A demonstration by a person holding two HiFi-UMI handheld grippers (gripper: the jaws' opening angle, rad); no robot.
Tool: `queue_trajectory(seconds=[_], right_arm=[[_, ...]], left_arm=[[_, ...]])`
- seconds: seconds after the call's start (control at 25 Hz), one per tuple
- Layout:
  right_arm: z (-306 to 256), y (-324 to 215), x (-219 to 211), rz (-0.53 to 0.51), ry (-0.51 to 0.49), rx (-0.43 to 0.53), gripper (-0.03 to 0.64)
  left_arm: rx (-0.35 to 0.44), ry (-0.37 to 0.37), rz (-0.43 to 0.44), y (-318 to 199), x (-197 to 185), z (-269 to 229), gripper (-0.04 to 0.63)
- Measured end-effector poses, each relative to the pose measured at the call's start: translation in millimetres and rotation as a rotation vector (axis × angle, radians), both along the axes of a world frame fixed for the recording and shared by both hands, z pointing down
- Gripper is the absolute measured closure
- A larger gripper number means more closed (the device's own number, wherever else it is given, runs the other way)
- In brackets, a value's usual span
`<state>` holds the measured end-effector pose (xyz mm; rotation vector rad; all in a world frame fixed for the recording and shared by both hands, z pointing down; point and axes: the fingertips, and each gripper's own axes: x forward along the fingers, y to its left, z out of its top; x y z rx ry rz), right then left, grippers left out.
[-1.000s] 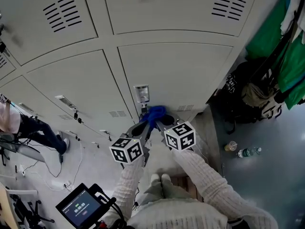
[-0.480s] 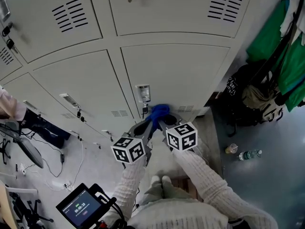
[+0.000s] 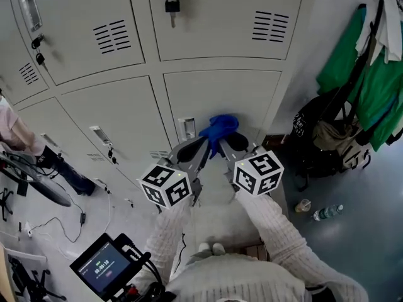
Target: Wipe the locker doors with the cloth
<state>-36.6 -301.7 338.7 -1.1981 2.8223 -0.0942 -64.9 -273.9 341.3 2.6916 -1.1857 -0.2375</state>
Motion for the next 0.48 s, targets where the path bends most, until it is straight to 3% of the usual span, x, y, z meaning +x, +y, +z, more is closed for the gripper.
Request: queue_trajectory(seconds=[0.28,0.48], right_arm=[[-94,7,2,-0.003,-0.005,0.206,0.569],[-123,4,2,0.004,0.004,0.256,0.568]], left_arm=[[0.201,-0.033,0.012,2,4,-84,0.589],[0.272,-0.024,0.013,2,4,-120,0.589]])
